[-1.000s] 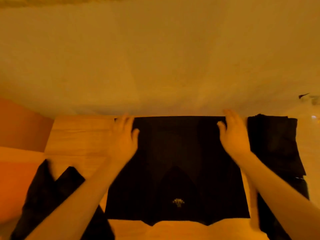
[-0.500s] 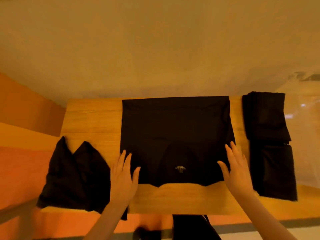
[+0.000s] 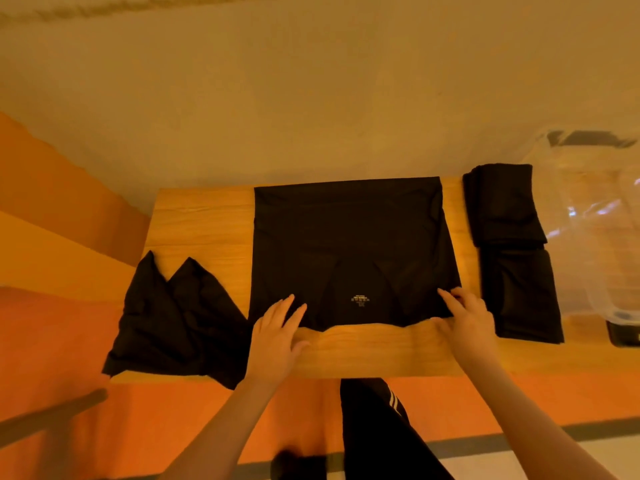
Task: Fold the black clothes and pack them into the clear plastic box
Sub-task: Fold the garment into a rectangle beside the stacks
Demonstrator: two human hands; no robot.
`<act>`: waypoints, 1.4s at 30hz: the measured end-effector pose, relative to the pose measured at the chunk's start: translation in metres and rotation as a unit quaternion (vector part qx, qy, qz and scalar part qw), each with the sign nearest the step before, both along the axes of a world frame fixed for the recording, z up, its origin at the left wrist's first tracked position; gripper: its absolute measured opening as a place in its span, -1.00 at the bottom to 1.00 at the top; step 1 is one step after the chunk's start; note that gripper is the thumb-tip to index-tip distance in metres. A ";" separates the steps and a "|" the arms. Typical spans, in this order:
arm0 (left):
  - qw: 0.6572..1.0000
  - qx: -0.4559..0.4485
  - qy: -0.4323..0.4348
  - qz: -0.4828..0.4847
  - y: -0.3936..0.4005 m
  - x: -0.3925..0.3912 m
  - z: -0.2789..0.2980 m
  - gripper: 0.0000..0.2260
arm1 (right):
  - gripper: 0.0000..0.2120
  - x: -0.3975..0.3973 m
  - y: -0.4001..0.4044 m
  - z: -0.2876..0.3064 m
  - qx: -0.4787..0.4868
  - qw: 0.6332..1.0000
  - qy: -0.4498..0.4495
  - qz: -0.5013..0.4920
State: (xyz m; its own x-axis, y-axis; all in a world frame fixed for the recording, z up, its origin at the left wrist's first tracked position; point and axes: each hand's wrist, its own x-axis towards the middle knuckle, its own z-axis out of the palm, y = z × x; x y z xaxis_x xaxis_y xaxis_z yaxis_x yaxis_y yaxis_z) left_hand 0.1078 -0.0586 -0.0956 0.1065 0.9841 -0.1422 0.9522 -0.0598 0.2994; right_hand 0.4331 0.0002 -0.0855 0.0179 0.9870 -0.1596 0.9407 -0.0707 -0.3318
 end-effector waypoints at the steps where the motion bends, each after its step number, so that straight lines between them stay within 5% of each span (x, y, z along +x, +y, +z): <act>1: 0.999 0.002 0.028 -0.030 0.003 0.001 -0.003 -0.41 | -0.47 0.000 0.001 -0.003 0.012 0.998 -0.027 0.058; 7: 0.998 0.067 0.009 -0.018 0.016 0.002 -0.013 -0.82 | -0.60 0.008 0.012 -0.009 0.056 0.977 -0.056 0.197; 12: 0.994 0.099 -0.045 -0.026 0.027 0.000 -0.012 -0.86 | -0.78 0.007 0.022 -0.011 0.070 0.969 -0.003 0.238; 17: 0.986 0.020 0.092 -0.141 0.018 -0.008 -0.017 -0.40 | -0.80 0.011 0.029 -0.008 0.049 0.963 0.008 0.266; 26: 0.988 -0.033 0.152 -0.022 -0.005 -0.009 -0.017 -0.45 | -0.53 0.019 0.010 -0.019 -0.002 0.970 -0.014 0.244; 36: 0.983 0.023 0.140 -0.116 -0.023 0.000 -0.021 -0.29 | -0.29 0.005 -0.027 -0.016 -0.089 0.945 -0.149 0.276; 42: 0.981 -0.027 0.141 -0.127 -0.047 0.005 -0.031 -0.25 | -0.24 -0.004 -0.053 -0.021 -0.129 0.942 -0.146 0.273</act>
